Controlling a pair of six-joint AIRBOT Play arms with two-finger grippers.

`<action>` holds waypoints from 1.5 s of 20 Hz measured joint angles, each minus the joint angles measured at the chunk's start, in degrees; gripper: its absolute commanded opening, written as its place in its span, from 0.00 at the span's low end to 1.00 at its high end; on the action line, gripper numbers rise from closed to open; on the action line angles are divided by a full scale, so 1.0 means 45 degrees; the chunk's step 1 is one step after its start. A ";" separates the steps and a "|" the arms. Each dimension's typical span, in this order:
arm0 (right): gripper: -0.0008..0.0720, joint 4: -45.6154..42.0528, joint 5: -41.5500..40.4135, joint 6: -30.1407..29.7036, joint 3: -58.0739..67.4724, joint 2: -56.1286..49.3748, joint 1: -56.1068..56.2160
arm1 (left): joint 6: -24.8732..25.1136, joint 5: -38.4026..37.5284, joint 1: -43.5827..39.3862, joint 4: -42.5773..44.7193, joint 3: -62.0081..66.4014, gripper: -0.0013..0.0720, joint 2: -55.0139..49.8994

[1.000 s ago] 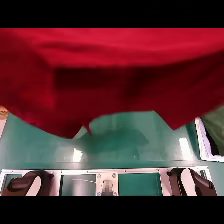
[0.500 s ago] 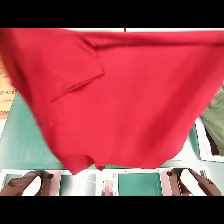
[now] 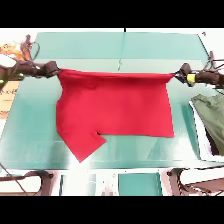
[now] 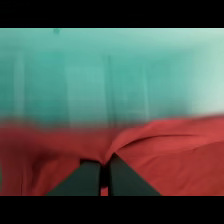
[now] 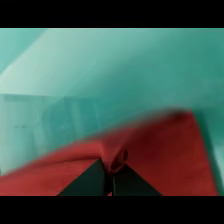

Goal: Fold the shirts.

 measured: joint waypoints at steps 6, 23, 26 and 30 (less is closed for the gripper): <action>0.02 -0.0146 0.0602 -0.0107 0.1598 -0.1967 -0.0078 | 0.0393 0.0325 0.0000 0.0024 -0.0010 0.05 -0.1428; 0.26 -0.3269 0.3628 0.1642 -0.1297 -0.0165 -0.0544 | -0.0646 -0.3769 -0.0136 0.2074 0.0253 0.83 -0.1685; 0.18 -0.3725 0.4896 0.2093 -0.1277 0.0097 -0.1292 | -0.1205 -0.5547 0.0393 0.2103 0.0641 0.29 -0.1564; 0.18 -0.3963 0.5561 0.2259 -0.2361 0.1452 -0.1904 | -0.1647 -0.7655 0.1001 0.2404 0.0763 0.05 -0.1025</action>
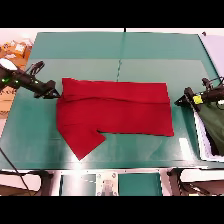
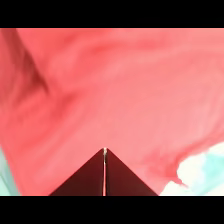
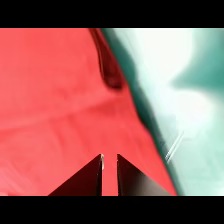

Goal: Fold the shirts.

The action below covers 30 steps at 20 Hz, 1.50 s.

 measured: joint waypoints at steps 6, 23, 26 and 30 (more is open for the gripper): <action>0.19 -0.0151 -0.0364 0.0034 -0.4250 0.4260 -0.0369 | -0.0874 -0.0529 0.0204 0.1195 -0.3288 0.22 0.3575; 0.61 0.1209 -0.3852 0.0855 -1.0836 0.7917 -0.0466 | -0.1214 0.4119 0.0243 -0.1695 -1.4003 0.75 0.8568; 0.60 0.1797 -0.4561 0.0865 -1.0928 0.7499 -0.0335 | -0.0277 0.4988 0.0243 -0.3065 -1.4693 0.49 0.8097; 0.04 0.2681 -0.5659 0.0515 -1.0992 0.6742 0.0180 | 0.1632 0.6256 0.0243 -0.4726 -1.4989 0.05 0.7655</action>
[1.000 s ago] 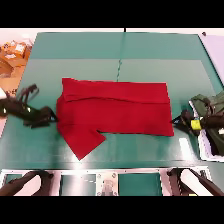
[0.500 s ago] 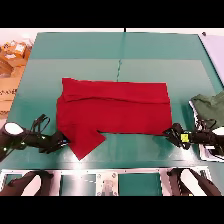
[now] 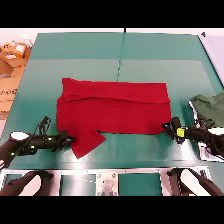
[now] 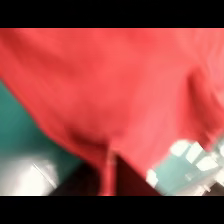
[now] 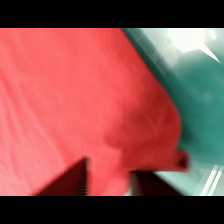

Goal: Fold the shirts.

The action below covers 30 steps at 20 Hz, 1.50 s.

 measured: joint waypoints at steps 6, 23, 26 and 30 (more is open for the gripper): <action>0.03 0.0136 0.0432 -0.0923 0.0330 -0.0238 0.0112 | 0.0568 -0.1851 0.0005 0.0121 0.1399 0.05 -0.0073; 0.03 -0.1394 0.4983 0.0525 0.3585 0.2715 -0.1112 | -0.1987 -0.4333 -0.0005 0.1773 0.6266 0.04 0.3011; 0.03 -0.0821 0.4333 0.0355 0.4391 0.1433 -0.0539 | -0.1112 -0.3653 -0.0010 0.0816 0.7053 0.04 0.1491; 0.03 -0.0418 0.2822 0.0228 0.5795 -0.1010 0.0656 | -0.0107 -0.2647 -0.0010 -0.0044 0.8451 0.04 -0.1093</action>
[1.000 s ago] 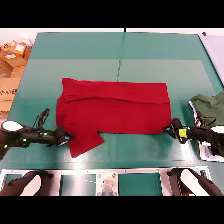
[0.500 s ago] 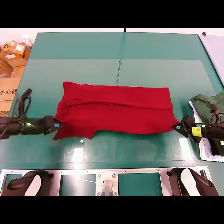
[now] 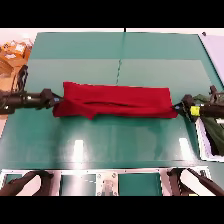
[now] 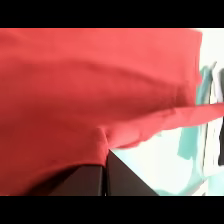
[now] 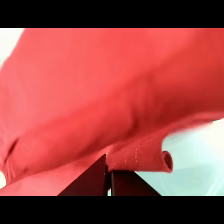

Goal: Fold the shirts.

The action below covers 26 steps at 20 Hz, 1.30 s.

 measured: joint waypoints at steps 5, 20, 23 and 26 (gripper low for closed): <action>0.03 0.0398 -0.1404 -0.0058 0.2696 -0.3968 0.1044 | 0.1039 0.1418 -0.0962 -0.0622 0.2686 0.05 -0.3832; 0.77 -0.0991 0.2118 -0.2924 0.8680 -0.9219 -0.0651 | -0.0146 0.1161 -0.0389 0.0117 0.7815 0.37 -0.8344; 0.77 -0.1069 0.2720 -0.3531 0.8704 -0.9845 -0.0651 | -0.0228 0.0782 -0.0539 0.0180 0.7936 0.05 -0.8374; 0.76 -0.0826 0.3109 -0.3934 0.8718 -1.0452 -0.0185 | -0.0228 0.0500 -0.0942 0.0180 0.7985 0.05 -0.8378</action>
